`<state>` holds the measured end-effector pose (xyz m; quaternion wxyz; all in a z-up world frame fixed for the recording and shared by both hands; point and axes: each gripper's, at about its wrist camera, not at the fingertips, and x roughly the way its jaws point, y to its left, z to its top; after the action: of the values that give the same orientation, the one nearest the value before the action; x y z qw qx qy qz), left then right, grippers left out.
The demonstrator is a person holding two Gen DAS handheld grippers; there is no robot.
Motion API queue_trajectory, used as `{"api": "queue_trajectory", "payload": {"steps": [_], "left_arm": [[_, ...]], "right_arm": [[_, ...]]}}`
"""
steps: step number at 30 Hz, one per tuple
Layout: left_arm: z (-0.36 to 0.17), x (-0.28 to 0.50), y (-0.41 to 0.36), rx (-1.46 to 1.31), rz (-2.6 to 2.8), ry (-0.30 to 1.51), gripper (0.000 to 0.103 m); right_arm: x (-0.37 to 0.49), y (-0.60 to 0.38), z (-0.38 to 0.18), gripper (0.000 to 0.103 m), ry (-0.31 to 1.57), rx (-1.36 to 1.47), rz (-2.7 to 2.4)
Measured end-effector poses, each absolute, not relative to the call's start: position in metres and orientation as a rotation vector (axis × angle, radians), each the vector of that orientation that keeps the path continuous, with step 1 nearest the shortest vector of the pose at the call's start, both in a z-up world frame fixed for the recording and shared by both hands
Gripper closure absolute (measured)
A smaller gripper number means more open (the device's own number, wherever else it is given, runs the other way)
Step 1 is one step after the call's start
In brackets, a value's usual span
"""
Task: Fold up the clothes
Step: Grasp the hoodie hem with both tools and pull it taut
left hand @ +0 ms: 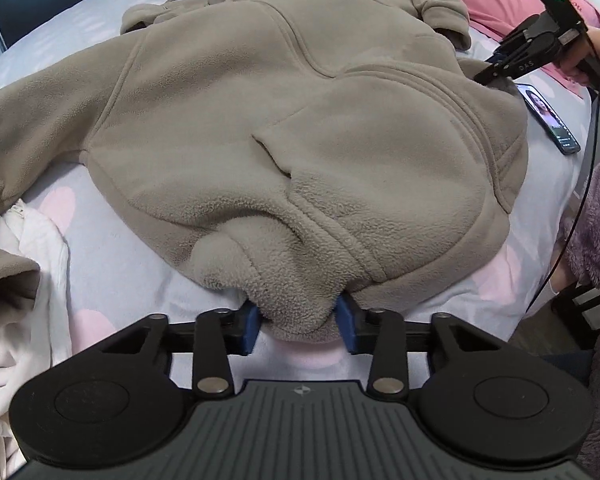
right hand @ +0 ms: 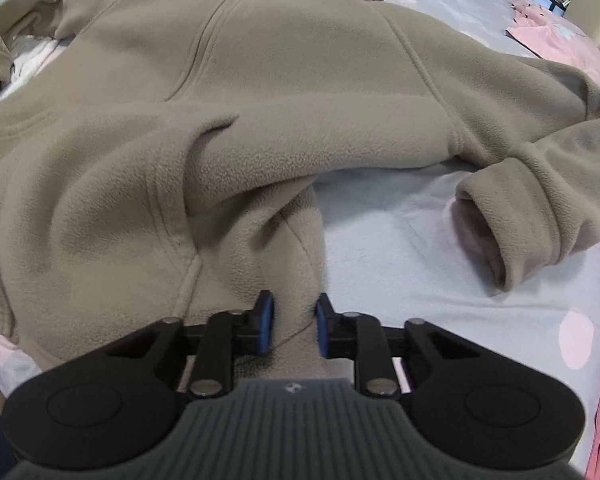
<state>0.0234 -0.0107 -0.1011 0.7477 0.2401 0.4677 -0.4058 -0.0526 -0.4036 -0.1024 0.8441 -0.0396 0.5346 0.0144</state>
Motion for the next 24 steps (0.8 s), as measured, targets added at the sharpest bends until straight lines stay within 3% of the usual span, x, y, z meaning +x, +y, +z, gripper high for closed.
{"api": "queue_trajectory", "payload": {"steps": [5,17,24], "left_arm": [[-0.088,0.018,-0.011,0.515,-0.893,1.032,0.082],[-0.023,0.019,0.012,0.332,-0.927,1.144,0.084],[-0.041,0.030,0.026,0.285,-0.900,1.326,0.084]], "right_arm": [[-0.069,-0.403,-0.080,0.088,1.103,-0.028,0.055],[-0.100,-0.394,-0.015,0.088,1.175,0.086,0.110],[-0.100,-0.382,-0.020,0.088,1.269,0.082,0.105]]}}
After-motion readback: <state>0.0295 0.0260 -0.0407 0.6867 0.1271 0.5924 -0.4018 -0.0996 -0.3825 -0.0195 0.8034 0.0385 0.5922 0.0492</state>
